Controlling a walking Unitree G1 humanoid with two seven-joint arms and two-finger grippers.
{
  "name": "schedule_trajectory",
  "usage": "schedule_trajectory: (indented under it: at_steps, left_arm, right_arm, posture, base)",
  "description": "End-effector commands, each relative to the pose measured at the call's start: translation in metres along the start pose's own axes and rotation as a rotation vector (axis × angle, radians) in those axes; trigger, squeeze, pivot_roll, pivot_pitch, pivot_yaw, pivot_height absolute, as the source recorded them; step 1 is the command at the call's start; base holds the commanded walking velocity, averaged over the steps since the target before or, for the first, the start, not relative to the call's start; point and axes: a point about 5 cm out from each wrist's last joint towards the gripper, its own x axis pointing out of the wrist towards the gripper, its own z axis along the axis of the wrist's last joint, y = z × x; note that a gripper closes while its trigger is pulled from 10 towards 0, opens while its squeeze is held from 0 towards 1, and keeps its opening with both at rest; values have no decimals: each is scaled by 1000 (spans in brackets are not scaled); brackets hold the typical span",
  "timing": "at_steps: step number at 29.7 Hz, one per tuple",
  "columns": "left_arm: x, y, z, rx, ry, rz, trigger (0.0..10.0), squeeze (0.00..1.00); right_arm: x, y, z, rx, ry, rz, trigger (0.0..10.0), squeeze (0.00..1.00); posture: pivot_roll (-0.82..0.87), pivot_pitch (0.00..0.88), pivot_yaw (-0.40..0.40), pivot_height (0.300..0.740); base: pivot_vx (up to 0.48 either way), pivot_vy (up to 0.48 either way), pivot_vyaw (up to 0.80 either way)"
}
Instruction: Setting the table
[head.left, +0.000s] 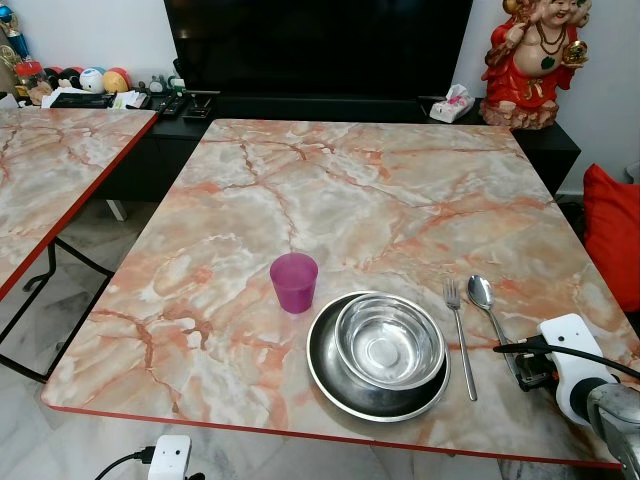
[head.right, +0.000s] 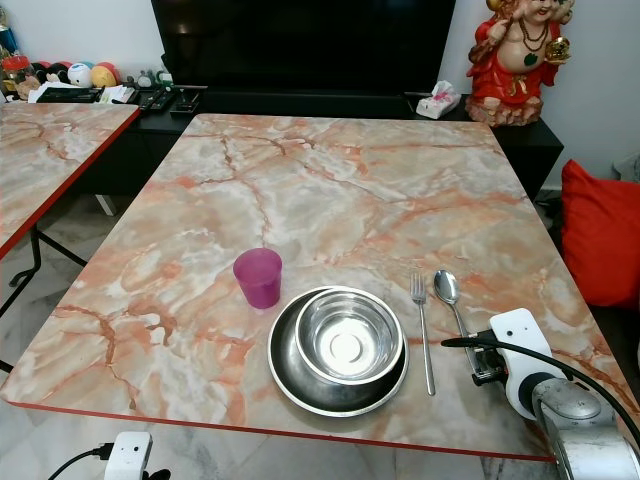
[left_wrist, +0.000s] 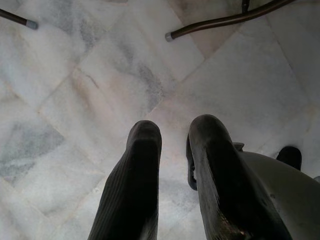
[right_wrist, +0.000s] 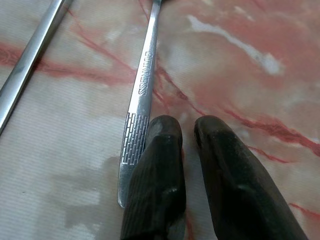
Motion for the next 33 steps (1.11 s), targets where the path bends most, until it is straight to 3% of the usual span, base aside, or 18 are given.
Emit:
schedule_trajectory:
  at_steps: [1,33]
  left_arm:
    - [0,3,0,7,6,4,10000,0]
    - [0,0,0,15,6,0,10000,0]
  right_arm:
    - [-1,3,0,-10,4,16,10000,0]
    - [-2,6,1,-5,1,18,10000,0]
  posture:
    - [15,7,15,740]
    - [14,9,15,740]
  base:
    - [0,0,0]
    - [0,0,0]
